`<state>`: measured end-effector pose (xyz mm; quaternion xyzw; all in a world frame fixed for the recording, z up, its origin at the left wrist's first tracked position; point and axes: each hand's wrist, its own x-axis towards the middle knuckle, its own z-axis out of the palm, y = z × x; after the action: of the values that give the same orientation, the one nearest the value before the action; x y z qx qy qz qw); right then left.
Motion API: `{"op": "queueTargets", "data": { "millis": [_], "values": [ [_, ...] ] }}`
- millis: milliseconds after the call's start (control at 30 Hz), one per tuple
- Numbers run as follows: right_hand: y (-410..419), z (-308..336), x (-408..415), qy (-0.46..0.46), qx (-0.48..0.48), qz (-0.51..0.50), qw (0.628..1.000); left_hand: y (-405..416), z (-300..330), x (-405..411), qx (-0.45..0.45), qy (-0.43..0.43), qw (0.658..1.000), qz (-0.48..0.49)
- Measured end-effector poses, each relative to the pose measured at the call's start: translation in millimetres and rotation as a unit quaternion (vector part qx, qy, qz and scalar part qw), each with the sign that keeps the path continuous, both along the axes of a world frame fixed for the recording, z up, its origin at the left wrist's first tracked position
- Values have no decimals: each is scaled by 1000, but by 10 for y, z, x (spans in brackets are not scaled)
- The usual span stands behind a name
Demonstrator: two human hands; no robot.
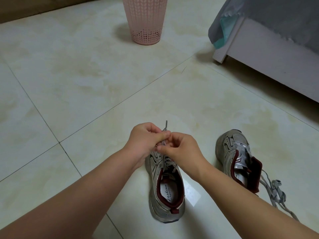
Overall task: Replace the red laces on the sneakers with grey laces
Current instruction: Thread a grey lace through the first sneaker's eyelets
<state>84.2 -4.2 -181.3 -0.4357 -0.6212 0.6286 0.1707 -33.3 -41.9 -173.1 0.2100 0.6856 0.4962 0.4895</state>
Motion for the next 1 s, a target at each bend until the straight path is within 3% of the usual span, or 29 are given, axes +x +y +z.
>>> {"op": "queueTargets", "data": {
  "millis": [267,533,633,733,800,833,900,1000],
  "values": [
    [10,55,70,47,-81,-67,993,-18,-44,21,13,78,997,-1],
    [39,86,122,24,-171,-108,979,-89,-65,6,42,208,966,-148],
    [79,106,142,-14,-178,-85,980,-125,-53,38,51,318,923,-210],
    [128,134,145,-39,-184,-64,980,-137,-51,51,76,485,831,-261],
    [149,154,139,-43,-193,-56,979,-146,-61,77,83,543,787,-279],
    [146,162,135,-41,-191,-57,979,-149,-72,90,82,551,782,-278],
    [118,153,137,-33,-159,-68,984,-150,-83,97,68,531,804,-258],
    [63,118,175,-75,-5,-15,997,-121,-72,59,38,422,878,-221]
  ]
}}
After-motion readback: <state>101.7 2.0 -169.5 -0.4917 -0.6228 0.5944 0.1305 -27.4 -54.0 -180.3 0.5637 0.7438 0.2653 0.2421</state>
